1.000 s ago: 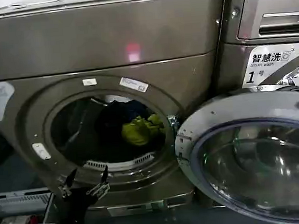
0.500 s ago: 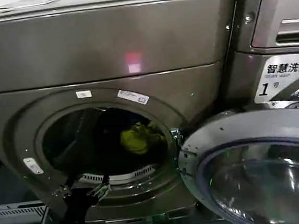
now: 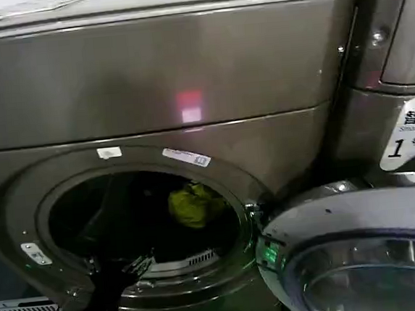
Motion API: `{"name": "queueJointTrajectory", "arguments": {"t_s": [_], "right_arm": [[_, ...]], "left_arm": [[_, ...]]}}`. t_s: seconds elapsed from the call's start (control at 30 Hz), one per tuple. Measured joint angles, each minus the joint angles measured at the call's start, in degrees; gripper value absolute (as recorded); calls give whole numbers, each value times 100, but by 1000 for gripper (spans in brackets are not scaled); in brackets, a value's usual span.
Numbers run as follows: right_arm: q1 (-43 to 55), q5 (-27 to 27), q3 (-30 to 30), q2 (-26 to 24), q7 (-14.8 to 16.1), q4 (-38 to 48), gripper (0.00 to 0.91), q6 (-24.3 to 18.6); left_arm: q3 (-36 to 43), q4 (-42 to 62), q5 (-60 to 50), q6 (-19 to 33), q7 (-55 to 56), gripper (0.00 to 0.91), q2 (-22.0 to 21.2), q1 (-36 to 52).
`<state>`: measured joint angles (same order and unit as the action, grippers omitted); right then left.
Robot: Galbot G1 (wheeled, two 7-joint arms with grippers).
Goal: Grasp the clothes from the dryer.
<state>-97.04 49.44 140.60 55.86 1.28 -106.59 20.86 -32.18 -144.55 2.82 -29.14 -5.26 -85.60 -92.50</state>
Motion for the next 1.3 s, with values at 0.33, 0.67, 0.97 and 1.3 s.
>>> {"name": "queueJointTrajectory", "arguments": {"t_s": [0.33, 0.67, 0.97, 1.3], "right_arm": [[-96, -38, 138, 77, 36, -59, 907, 59], [-230, 0, 299, 195, 63, -167, 907, 83], [-279, -2, 415, 294, 109, -231, 907, 109], [-320, -1, 538, 315, 171, -247, 907, 128]], "left_arm": [[15, 361, 197, 184, 24, 907, 131, 346], [153, 1405, 561, 394, 54, 907, 211, 1582], [405, 2982, 754, 624, 44, 907, 294, 3192], [691, 4630, 629, 809, 77, 907, 266, 4624]]}}
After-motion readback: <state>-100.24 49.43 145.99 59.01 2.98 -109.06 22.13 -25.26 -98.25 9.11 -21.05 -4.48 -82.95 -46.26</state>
